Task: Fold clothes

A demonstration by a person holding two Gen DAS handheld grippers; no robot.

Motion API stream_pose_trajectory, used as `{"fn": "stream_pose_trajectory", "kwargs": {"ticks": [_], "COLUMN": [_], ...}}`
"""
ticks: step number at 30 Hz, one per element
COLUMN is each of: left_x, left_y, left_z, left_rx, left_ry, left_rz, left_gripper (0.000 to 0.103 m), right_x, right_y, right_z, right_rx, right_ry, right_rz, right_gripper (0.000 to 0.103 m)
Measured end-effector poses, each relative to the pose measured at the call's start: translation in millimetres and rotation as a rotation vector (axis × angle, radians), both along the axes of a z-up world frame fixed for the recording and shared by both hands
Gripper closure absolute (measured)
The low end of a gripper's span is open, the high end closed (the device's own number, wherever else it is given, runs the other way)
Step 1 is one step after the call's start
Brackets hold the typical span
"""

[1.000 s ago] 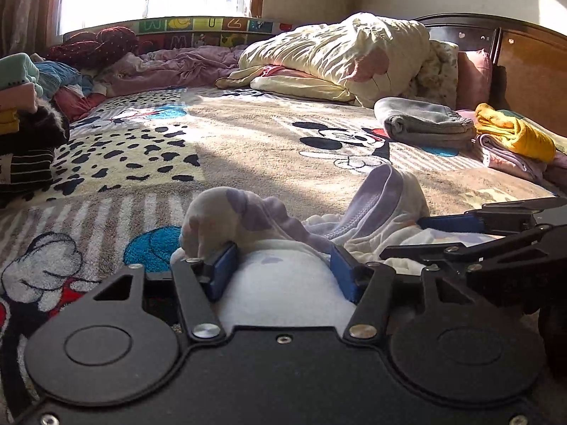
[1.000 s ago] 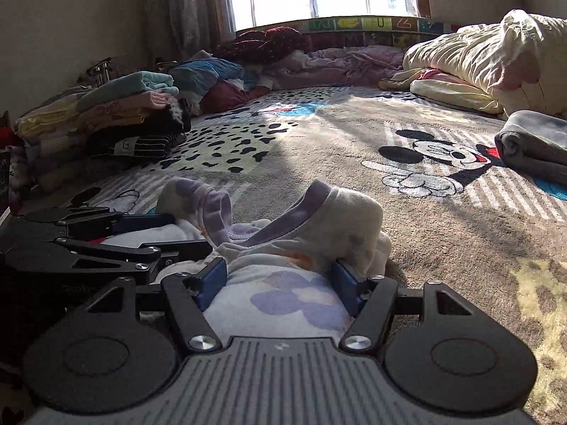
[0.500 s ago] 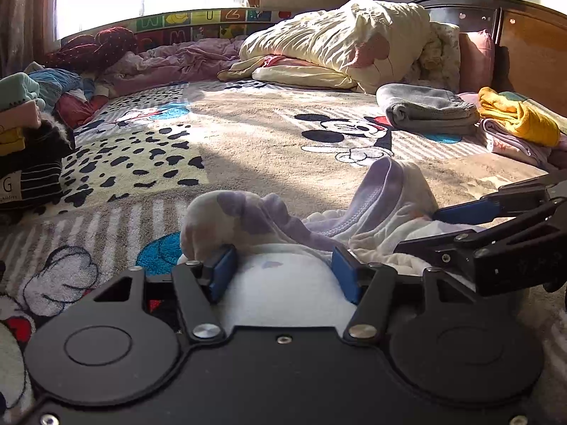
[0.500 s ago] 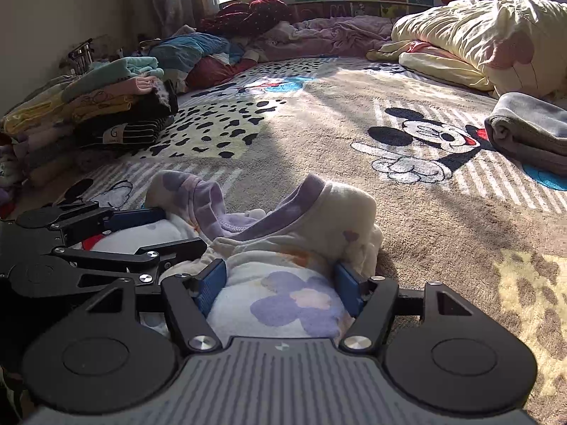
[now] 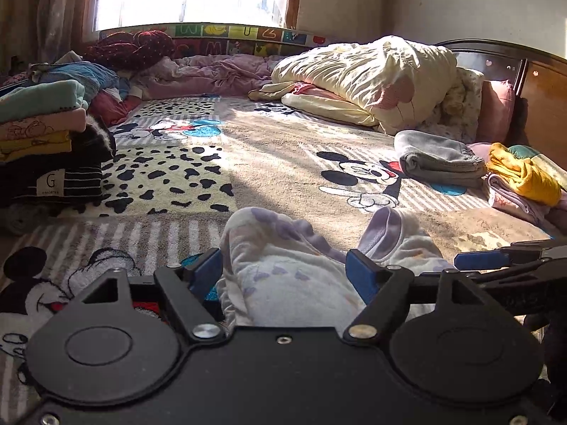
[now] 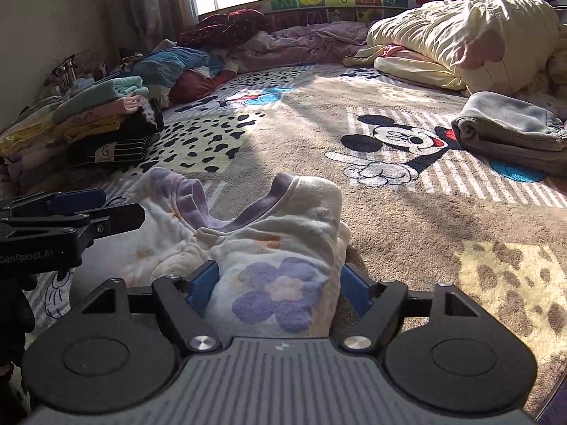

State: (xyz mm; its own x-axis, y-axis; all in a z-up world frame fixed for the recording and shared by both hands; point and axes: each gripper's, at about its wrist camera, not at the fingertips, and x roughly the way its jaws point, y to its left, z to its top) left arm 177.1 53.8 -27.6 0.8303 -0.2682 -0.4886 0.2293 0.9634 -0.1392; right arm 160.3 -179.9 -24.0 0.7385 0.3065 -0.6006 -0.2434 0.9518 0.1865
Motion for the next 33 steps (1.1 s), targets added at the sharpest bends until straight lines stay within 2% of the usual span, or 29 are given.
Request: {"fn": "stream_pose_trajectory", "kwargs": {"ticks": [3,7,9,13,18,20,21,22,23,24,27,29,33], "left_x": [4,13,19,27,30,29,28,26,25,24,23,19,18], "left_y": [19,41,45,48,38,34,33,31,28,26,25,22,3], "left_z": [-10,-31,-40,-54,-57,-59,-60,-62,-63,-63,-56,-42,-11], "left_rx": [-0.137,-0.349,-0.418,-0.509,-0.513,-0.531,-0.551,-0.568,-0.573,-0.571,-0.596,-0.610,-0.643], "left_ry": [0.084,0.215,0.265,0.304,0.302,0.316,0.327,0.334,0.336,0.337,0.354,0.353,0.342], "left_rz": [0.060,0.118,0.126,0.134,0.133,0.145,0.151,0.159,0.168,0.172,0.194,0.179,0.130], "left_gripper": [0.026,0.022,0.021,0.018,0.020,0.027,0.035,0.041,0.044,0.047,0.057,0.059,0.060], "right_x": [-2,6,11,21,23,23,21,19,18,16,17,17,8], "right_y": [-12,-38,-47,-58,-58,-57,-57,-56,-54,-53,-50,-55,-73], "right_z": [2,-12,-23,-49,-60,-62,-63,-64,-66,-69,-71,-66,-45], "right_rx": [0.049,0.219,0.308,0.467,0.525,0.541,0.547,0.558,0.586,0.615,0.621,0.656,0.729], "right_ry": [-0.003,0.077,0.126,0.202,0.173,0.165,0.160,0.160,0.168,0.179,0.176,0.191,0.168], "right_rz": [-0.045,-0.113,-0.130,-0.156,-0.135,-0.133,-0.135,-0.132,-0.124,-0.128,-0.136,-0.134,-0.147], "right_gripper": [0.025,0.021,0.019,0.013,0.012,0.013,0.014,0.021,0.033,0.036,0.042,0.050,0.053]}}
